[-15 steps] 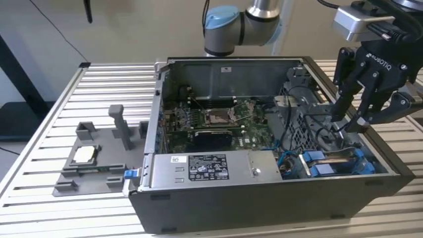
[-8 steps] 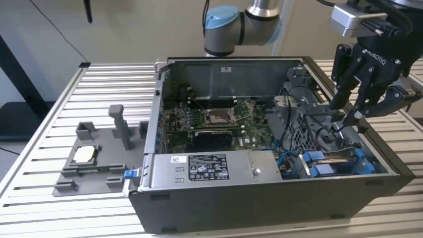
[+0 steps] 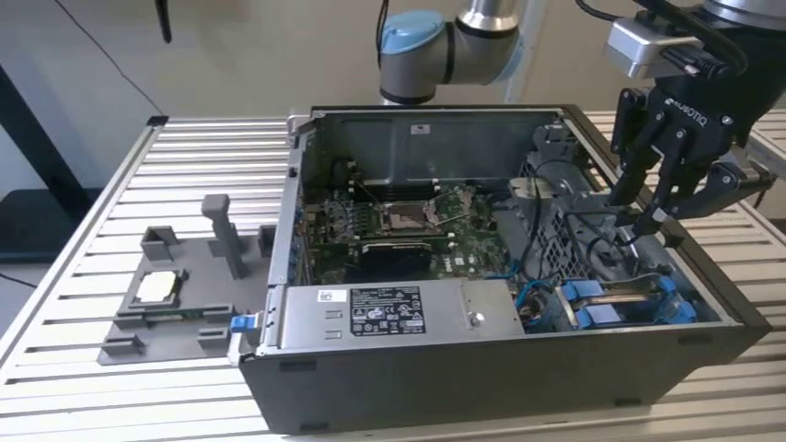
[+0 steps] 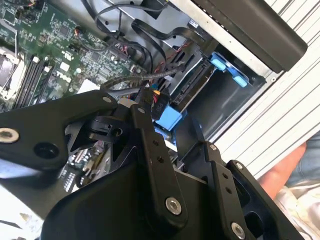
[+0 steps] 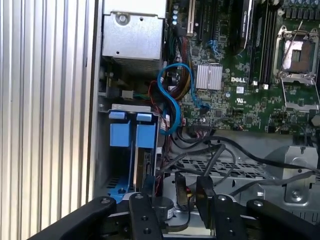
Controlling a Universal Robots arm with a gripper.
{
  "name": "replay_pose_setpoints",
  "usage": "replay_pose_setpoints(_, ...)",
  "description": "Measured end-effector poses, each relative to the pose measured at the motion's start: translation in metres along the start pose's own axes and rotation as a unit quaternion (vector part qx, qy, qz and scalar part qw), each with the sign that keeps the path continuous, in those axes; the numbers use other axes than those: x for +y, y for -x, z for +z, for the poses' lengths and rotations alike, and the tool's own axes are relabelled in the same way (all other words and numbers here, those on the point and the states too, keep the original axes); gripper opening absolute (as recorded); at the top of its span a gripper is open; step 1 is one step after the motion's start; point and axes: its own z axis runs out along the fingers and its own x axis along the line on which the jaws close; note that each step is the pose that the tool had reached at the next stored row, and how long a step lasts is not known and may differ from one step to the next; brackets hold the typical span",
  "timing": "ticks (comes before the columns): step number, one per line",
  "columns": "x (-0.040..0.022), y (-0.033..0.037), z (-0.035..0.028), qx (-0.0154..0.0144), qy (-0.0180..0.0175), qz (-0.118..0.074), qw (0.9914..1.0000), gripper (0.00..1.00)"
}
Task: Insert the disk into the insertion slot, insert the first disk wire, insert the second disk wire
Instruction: 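Insert the first disk wire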
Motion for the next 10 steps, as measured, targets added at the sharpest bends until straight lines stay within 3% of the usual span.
replay_pose_setpoints(3, -0.0003, 0.0003, 0.0034, 0.0021, -0.0016, -0.005, 0.99999, 0.47)
replay_pose_setpoints(10, -0.0002, 0.0006, 0.0036, 0.0022, -0.0017, -0.005, 0.99998, 0.47)
